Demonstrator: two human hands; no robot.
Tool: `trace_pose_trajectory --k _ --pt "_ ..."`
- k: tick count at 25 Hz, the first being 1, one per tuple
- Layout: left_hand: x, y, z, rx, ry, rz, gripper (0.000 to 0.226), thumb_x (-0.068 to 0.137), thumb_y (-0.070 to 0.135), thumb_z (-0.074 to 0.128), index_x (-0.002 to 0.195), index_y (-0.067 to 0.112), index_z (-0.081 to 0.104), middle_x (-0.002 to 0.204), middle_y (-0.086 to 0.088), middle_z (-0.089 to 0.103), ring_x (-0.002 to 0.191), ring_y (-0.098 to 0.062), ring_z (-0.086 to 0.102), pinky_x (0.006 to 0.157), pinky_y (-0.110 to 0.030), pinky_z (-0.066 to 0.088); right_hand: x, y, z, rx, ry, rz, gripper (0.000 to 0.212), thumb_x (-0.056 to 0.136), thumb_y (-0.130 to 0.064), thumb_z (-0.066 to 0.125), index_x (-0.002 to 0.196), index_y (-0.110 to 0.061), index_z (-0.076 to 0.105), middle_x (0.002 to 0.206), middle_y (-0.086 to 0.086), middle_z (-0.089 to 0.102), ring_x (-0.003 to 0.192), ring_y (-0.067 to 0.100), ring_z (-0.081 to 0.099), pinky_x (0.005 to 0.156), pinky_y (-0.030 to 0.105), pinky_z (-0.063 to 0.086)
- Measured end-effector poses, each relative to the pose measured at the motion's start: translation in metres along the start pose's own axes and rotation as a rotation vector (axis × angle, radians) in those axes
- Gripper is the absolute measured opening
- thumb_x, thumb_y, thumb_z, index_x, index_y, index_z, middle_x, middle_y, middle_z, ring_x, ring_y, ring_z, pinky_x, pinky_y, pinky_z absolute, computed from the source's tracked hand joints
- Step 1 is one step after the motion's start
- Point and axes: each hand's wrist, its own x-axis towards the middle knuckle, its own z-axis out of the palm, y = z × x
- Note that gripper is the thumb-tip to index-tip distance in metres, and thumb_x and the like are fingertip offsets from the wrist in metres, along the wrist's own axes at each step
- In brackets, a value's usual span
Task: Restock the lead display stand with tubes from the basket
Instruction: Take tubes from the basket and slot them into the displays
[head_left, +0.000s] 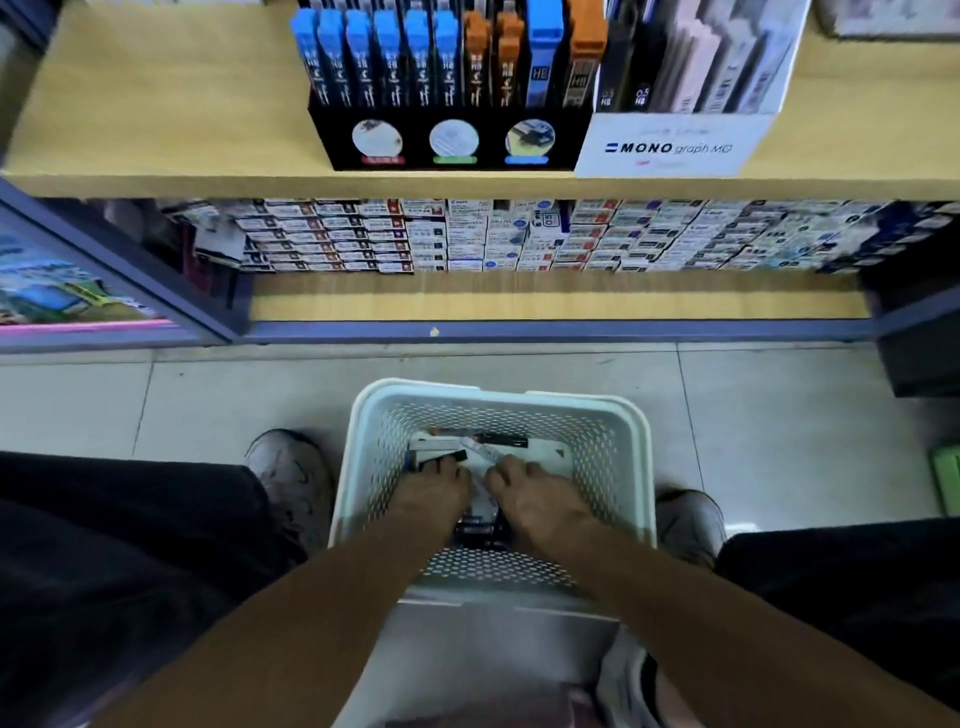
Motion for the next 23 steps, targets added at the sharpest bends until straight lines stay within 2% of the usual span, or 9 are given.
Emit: trace_pose_trajectory --k 2,5,9,11,13,16,19,21,23 --pt "0.005 -0.006 -0.004 -0.003 0.009 -0.014 0.058 0.095 0.016 0.06 0.146 0.006 0.036 0.146 -0.016 0.044 0.132 -0.035 0.048 0.098 -0.045 0.048 0.006 0.006 -0.001 0.05 0.026 0.02 0.064 0.084 -0.022 0.071 0.138 -0.011 0.039 0.137 0.016 0.042 0.118 0.036 0.052 0.088 0.044 0.05" --pt "0.017 -0.02 -0.015 -0.046 0.023 -0.058 0.067 0.086 0.0 0.067 0.145 0.002 0.035 0.144 -0.02 0.045 0.129 -0.037 0.049 0.101 -0.047 0.049 0.012 0.018 -0.006 0.103 0.113 0.1 0.061 0.084 -0.012 0.069 0.138 -0.011 0.04 0.134 0.012 0.046 0.117 0.03 0.052 0.092 0.042 0.048" --pt "0.015 -0.018 -0.013 -0.049 0.181 -0.096 0.061 0.081 -0.01 0.061 0.138 0.0 0.04 0.136 -0.02 0.047 0.127 -0.035 0.046 0.102 -0.04 0.045 0.009 0.009 -0.001 -0.014 0.235 0.101 0.06 0.082 -0.012 0.066 0.138 -0.005 0.046 0.129 0.014 0.054 0.111 0.031 0.058 0.081 0.041 0.052" --pt "0.011 -0.008 -0.003 -0.014 0.21 -0.123 0.059 0.087 -0.008 0.051 0.143 -0.007 0.029 0.144 -0.028 0.037 0.134 -0.041 0.037 0.11 -0.043 0.037 0.011 0.001 0.005 -0.088 0.198 0.121 0.071 0.072 -0.02 0.077 0.137 -0.001 0.053 0.128 0.017 0.062 0.113 0.032 0.062 0.083 0.041 0.054" --pt "0.013 -0.004 0.004 -0.032 0.19 -0.148 0.063 0.092 -0.005 0.047 0.147 -0.012 0.018 0.15 -0.033 0.029 0.14 -0.044 0.03 0.117 -0.046 0.029 0.015 -0.004 0.009 -0.021 0.222 0.162 0.074 0.072 -0.018 0.076 0.139 0.002 0.051 0.128 0.019 0.062 0.116 0.033 0.06 0.09 0.043 0.053" --pt "0.016 -0.005 0.006 -0.214 0.17 -0.181 0.068 0.088 0.003 0.063 0.144 -0.006 0.026 0.146 -0.025 0.037 0.137 -0.038 0.033 0.113 -0.042 0.034 0.02 -0.005 0.011 0.184 0.173 0.142 0.076 0.081 -0.009 0.065 0.149 0.0 0.032 0.136 0.016 0.045 0.123 0.033 0.046 0.1 0.042 0.048" --pt "0.017 -0.003 0.012 -0.285 0.142 -0.204 0.07 0.087 0.019 0.071 0.141 -0.002 0.032 0.144 -0.022 0.037 0.135 -0.036 0.036 0.111 -0.041 0.036 0.019 0.0 0.011 0.261 0.151 0.185 0.081 0.083 -0.024 0.069 0.15 -0.007 0.027 0.138 0.012 0.039 0.125 0.032 0.044 0.099 0.043 0.049" --pt "0.021 0.001 0.018 -0.333 0.126 -0.255 0.07 0.086 0.024 0.072 0.139 -0.001 0.034 0.141 -0.023 0.039 0.133 -0.036 0.039 0.109 -0.042 0.041 0.018 0.003 0.014 0.241 0.11 0.267 0.089 0.085 -0.034 0.07 0.152 -0.003 0.019 0.142 0.016 0.034 0.128 0.035 0.04 0.101 0.046 0.047" --pt "0.027 0.002 0.019 -0.433 0.1 -0.312 0.066 0.085 0.024 0.074 0.135 0.0 0.038 0.135 -0.022 0.047 0.127 -0.036 0.047 0.102 -0.041 0.046 0.018 0.0 0.015 0.31 0.051 0.324 0.088 0.088 -0.032 0.069 0.151 0.002 0.018 0.143 0.022 0.033 0.125 0.038 0.045 0.101 0.044 0.046"
